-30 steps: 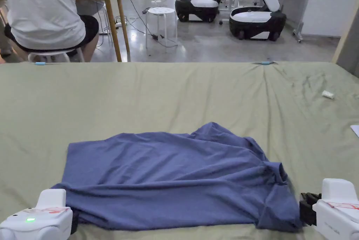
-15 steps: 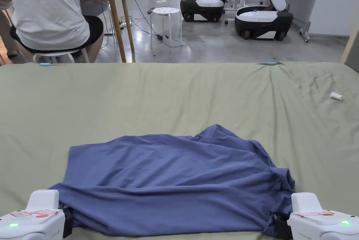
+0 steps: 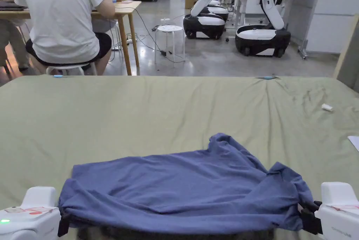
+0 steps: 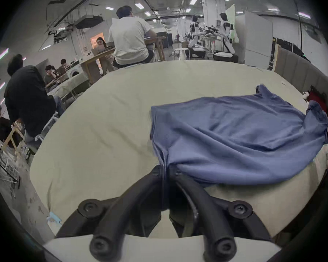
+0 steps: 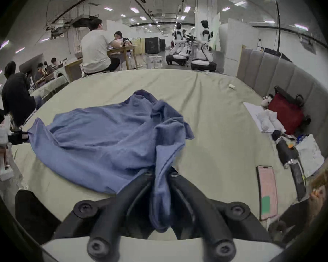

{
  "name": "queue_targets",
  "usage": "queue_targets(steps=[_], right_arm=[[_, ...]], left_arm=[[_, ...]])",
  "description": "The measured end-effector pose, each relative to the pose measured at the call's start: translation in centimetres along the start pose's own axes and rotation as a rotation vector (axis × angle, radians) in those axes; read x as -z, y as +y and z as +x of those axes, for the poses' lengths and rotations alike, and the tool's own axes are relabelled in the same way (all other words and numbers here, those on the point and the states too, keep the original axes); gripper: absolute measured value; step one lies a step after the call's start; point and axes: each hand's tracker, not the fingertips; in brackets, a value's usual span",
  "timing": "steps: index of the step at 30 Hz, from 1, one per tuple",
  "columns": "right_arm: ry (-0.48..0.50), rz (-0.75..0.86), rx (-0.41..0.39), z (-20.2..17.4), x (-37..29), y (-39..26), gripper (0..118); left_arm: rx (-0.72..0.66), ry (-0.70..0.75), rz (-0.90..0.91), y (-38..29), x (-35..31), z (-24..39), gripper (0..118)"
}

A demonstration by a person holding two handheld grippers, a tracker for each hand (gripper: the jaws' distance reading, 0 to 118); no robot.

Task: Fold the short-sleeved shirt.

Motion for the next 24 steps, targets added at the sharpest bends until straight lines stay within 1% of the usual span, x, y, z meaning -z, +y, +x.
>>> queue_targets(steps=[4, 6, 8, 12, 13, 14, 15, 16, 17, 18, 20, 22, 23, 24], right_arm=[[0.013, -0.061, 0.005, -0.1, -1.2, -2.8, 7], [0.007, -0.120, -0.021, -0.9, -1.0, -4.5, 7], [-0.005, -0.177, -0.025, -1.1, 0.1, -6.1, 7], [-0.003, -0.181, 0.002, -1.0, 1.4, -7.2, 7], [-0.015, -0.173, -0.001, -1.2, 1.0, -6.9, 15], [-0.048, -0.156, -0.042, -1.5, 0.3, -6.2, 36], [-0.071, -0.150, -0.090, -2.0, -0.2, -5.5, 72], [-0.100, -0.129, -0.128, -2.9, -0.6, -4.7, 109], [-0.116, -0.065, -0.153, -3.9, -1.4, -3.6, 118], [-0.112, 0.011, -0.155, -4.8, -2.1, -2.3, 118], [-0.066, 0.110, -0.100, -6.9, -2.8, -0.1, 118], [0.013, 0.184, -0.050, -8.6, -2.4, 1.6, 118], [0.039, 0.209, -0.047, -9.7, -2.5, 2.2, 118], [0.042, 0.232, -0.054, -10.9, -2.4, 2.6, 117]], left_arm=[[-0.008, -0.020, -0.023, -2.9, -2.0, -0.3, 2], [-0.020, -0.025, -0.051, -4.6, -2.3, -0.5, 2], [-0.044, -0.026, -0.089, -6.1, -1.8, -0.7, 3], [-0.098, -0.054, -0.099, -7.5, -1.4, -1.2, 4], [-0.106, -0.056, -0.095, -7.3, -1.9, -1.3, 9], [-0.103, -0.021, -0.062, -6.8, -2.7, -1.1, 22], [-0.083, 0.016, -0.009, -6.1, -3.5, -0.9, 47], [-0.077, 0.035, 0.031, -5.4, -4.1, -0.6, 83], [-0.065, 0.025, 0.080, -4.4, -4.8, 0.1, 101], [-0.052, -0.004, 0.117, -3.4, -5.5, 0.8, 107], [-0.034, -0.036, 0.170, -1.4, -6.1, 2.3, 107], [0.021, -0.044, 0.210, 0.2, -6.3, 4.6, 107], [0.047, -0.036, 0.214, 0.7, -6.1, 5.6, 107], [0.061, -0.032, 0.217, 1.0, -5.9, 6.6, 105]])
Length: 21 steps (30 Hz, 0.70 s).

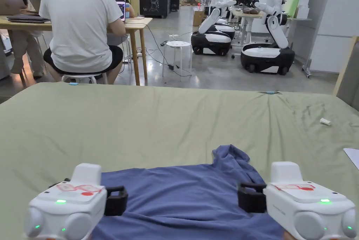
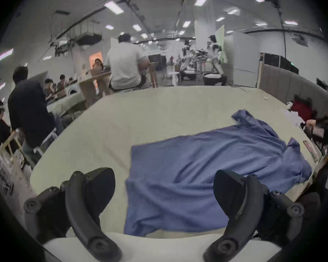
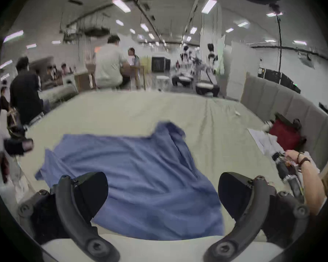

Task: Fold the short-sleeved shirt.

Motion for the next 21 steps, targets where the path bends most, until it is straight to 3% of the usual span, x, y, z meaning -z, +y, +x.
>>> queue_targets(steps=[2, 3, 4, 5, 6, 9, 21], right_arm=[[0.010, 0.027, -0.014, -1.5, 0.5, 0.5, 93], [0.012, 0.027, -0.025, -2.2, 0.7, 0.5, 72], [0.004, 0.025, -0.036, -2.9, 0.9, 0.5, 36], [-0.010, 0.018, -0.047, -3.3, 1.2, 0.5, 16], [-0.012, 0.013, -0.054, -3.2, 1.8, 0.3, 10], [0.025, -0.009, -0.051, -3.1, 2.4, -0.1, 0], [0.022, -0.092, -0.068, -1.6, 8.5, -0.3, 0]], left_arm=[[0.003, 0.001, 0.005, 0.0, 0.3, 1.3, 99], [0.009, 0.004, 0.004, -0.2, 0.4, 1.7, 87], [0.021, 0.007, 0.002, -0.5, 0.5, 2.2, 62], [0.030, 0.005, -0.005, -0.7, 0.7, 2.4, 32], [0.033, 0.004, -0.011, -1.0, 1.0, 2.4, 5], [0.040, 0.004, -0.022, -1.6, 1.5, 1.6, 0], [-0.034, 0.144, -0.207, -1.1, 11.3, -9.3, 0]])
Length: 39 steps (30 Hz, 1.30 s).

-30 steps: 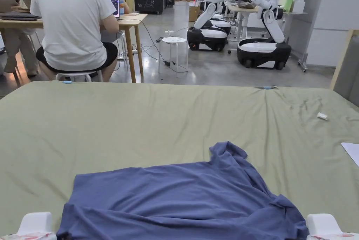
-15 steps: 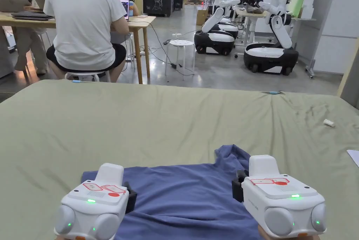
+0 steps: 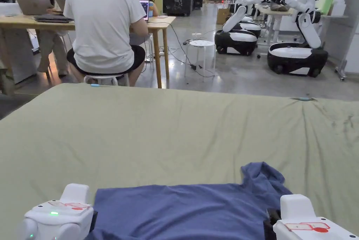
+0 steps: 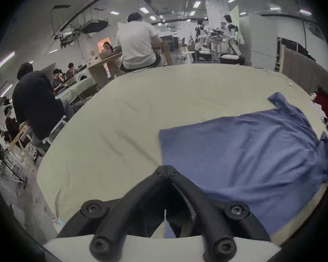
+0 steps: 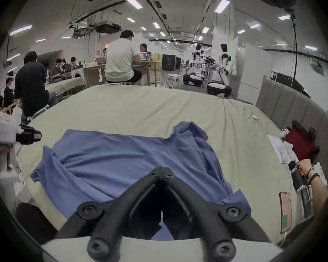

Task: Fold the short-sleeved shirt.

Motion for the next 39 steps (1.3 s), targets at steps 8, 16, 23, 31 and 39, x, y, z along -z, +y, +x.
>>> queue_targets(steps=[8, 16, 23, 31, 39], right_arm=[[-0.047, -0.059, -0.001, 3.9, 5.3, 0.8, 0], [-0.123, -0.122, 0.045, 9.3, 9.1, 2.7, 0], [-0.108, -0.183, 0.098, 13.1, 15.3, 4.5, 36], [-0.129, -0.302, -0.050, 12.1, 22.3, 5.3, 82], [-0.106, -0.340, -0.084, 11.7, 22.2, 4.1, 0]], left_arm=[[0.057, 0.018, -0.092, 5.6, 8.9, 1.3, 103], [0.062, -0.025, -0.209, 7.0, 15.7, 3.1, 95], [0.080, -0.064, -0.186, 7.2, 12.8, 4.7, 0], [0.108, -0.097, -0.112, 8.6, 8.9, 4.4, 1], [0.115, -0.093, -0.114, 8.5, 9.3, 4.4, 1]])
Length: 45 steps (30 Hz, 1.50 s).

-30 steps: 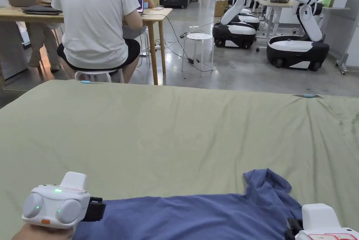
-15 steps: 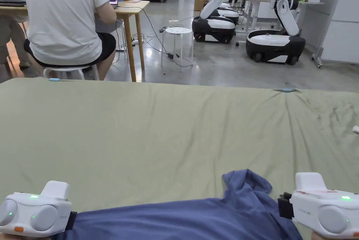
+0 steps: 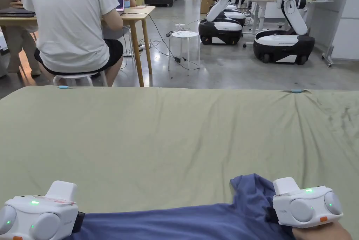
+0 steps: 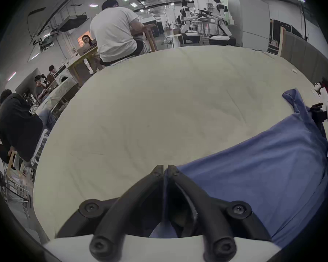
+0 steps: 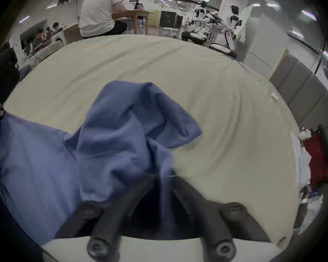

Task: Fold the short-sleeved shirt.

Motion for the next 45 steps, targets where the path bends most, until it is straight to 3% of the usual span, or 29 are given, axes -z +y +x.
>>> queue_targets(steps=[1, 2, 5, 10, 17, 24, 27, 29, 30, 31, 32, 33, 34, 39, 42, 44, 45], right_arm=[[0.084, 0.012, 0.031, 0.4, -0.5, -0.3, 0], [0.087, 0.005, 0.057, 0.8, -0.9, -0.1, 0], [0.027, 0.098, 0.060, 1.6, -4.7, -0.9, 0], [0.033, 0.226, 0.104, 3.5, -12.9, -2.7, 0], [-0.017, 0.351, 0.118, 3.8, -24.5, -10.6, 0], [-0.010, 0.224, 0.122, 1.7, -24.2, -21.3, 0], [-0.003, 0.164, 0.135, 0.7, -22.8, -22.9, 0], [0.021, 0.161, 0.150, 0.7, -22.1, -23.2, 1], [0.062, 0.174, 0.175, 0.6, -22.4, -23.0, 5], [0.059, 0.171, 0.195, 0.6, -22.8, -22.7, 29], [0.035, 0.194, 0.208, 0.3, -23.7, -22.3, 61], [0.032, 0.252, 0.211, -0.1, -24.7, -21.8, 86], [0.039, 0.296, 0.216, -0.3, -25.6, -21.2, 101], [-0.009, 0.501, 0.197, -5.0, -29.3, -16.2, 97], [0.027, 0.572, 0.194, -7.6, -29.5, -15.0, 91], [0.014, 0.573, 0.188, -9.0, -29.3, -14.7, 69], [0.013, 0.573, 0.182, -9.5, -29.3, -14.6, 45]], left_arm=[[-0.008, 0.000, 0.006, -0.1, -0.2, -0.1, 1], [-0.021, 0.005, 0.018, -0.2, -0.5, -0.3, 0], [-0.061, -0.005, 0.044, -0.4, -2.1, -0.7, 0], [-0.078, -0.009, 0.127, -1.6, -7.4, -0.9, 0], [-0.080, -0.013, 0.212, -6.8, -16.2, -1.5, 0], [-0.138, -0.091, 0.075, -16.6, -16.9, -2.3, 0], [-0.150, -0.086, 0.033, -19.0, -15.6, -2.1, 1], [-0.149, -0.070, 0.045, -19.4, -15.4, -1.6, 9], [-0.135, -0.036, 0.072, -19.4, -15.5, -1.3, 24], [-0.130, 0.005, 0.106, -19.2, -16.0, -1.2, 58], [-0.147, 0.032, 0.142, -18.7, -16.7, -1.0, 82], [-0.165, 0.037, 0.179, -18.2, -17.4, -0.8, 95], [-0.178, 0.038, 0.212, -17.5, -18.1, -0.5, 97], [-0.149, 0.009, 0.433, -12.7, -21.4, 4.8, 97], [-0.149, -0.065, 0.509, -10.8, -22.5, 7.9, 91], [-0.114, -0.054, 0.517, -10.5, -22.2, 9.1, 62], [-0.093, -0.054, 0.527, -10.5, -22.3, 9.7, 34]])
